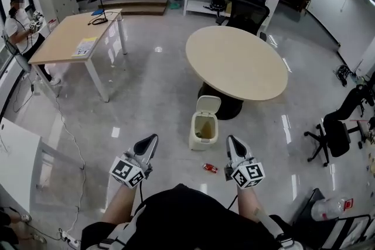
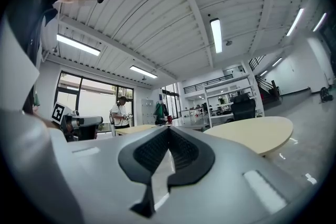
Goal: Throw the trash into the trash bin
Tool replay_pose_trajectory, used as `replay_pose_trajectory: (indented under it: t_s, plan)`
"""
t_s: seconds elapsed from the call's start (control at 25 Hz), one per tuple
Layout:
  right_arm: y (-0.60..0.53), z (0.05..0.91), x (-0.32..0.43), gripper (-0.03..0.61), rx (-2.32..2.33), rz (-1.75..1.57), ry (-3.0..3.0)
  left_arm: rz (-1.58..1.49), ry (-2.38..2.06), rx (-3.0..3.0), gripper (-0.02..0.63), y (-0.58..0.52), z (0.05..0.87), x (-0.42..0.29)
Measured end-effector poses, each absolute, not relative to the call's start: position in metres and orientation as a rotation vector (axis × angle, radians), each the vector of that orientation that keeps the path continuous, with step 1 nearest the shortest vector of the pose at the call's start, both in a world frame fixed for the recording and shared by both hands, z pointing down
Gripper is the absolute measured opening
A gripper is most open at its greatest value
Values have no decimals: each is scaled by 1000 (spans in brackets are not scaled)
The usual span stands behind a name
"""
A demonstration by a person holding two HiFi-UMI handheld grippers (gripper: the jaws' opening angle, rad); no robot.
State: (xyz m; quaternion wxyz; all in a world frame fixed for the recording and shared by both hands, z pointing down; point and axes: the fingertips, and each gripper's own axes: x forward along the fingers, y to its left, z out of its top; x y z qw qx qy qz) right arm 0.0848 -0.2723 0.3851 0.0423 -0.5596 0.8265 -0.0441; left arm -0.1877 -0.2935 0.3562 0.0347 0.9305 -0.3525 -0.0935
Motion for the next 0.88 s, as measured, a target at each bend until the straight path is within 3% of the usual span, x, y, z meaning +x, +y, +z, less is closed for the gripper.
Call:
replay_pose_trajectory:
  t_s: [0.24,0.88]
  plan:
    - [-268,383,93,6,-1711,-139,2486,-288,-1221,2776,2,-298,370,-214]
    - [-247,387,123,5,-1826,-121,2431,-262,-1134,2801,2,-296,370,-176]
